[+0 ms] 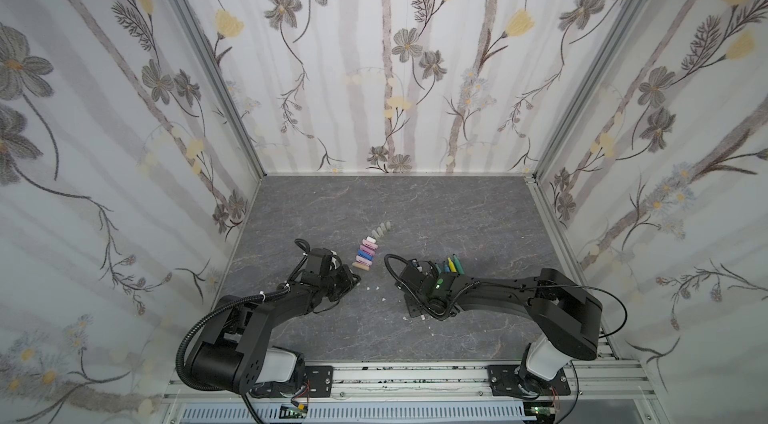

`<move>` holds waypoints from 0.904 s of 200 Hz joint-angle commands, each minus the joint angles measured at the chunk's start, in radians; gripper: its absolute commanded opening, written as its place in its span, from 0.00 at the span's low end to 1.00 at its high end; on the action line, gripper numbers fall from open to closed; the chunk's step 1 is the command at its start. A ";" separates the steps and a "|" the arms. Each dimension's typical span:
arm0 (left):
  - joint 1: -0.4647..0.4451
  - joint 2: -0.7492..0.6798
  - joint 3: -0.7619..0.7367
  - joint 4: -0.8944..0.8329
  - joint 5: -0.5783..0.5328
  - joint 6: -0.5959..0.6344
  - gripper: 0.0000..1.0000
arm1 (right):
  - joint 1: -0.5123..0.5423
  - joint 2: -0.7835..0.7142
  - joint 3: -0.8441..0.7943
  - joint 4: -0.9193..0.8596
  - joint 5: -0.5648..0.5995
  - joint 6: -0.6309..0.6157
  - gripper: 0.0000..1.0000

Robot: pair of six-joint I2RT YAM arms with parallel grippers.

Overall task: Open the pen caps
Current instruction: 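Lower the uncapped pen into the row with the right gripper while left carries cap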

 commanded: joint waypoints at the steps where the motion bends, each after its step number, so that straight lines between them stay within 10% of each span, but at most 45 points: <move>1: 0.000 0.009 0.007 0.026 -0.009 -0.004 0.00 | -0.001 -0.026 0.014 -0.021 0.042 -0.006 0.23; 181: 0.008 0.148 0.082 0.098 0.020 -0.018 0.30 | -0.127 -0.286 -0.034 -0.105 0.157 -0.069 0.31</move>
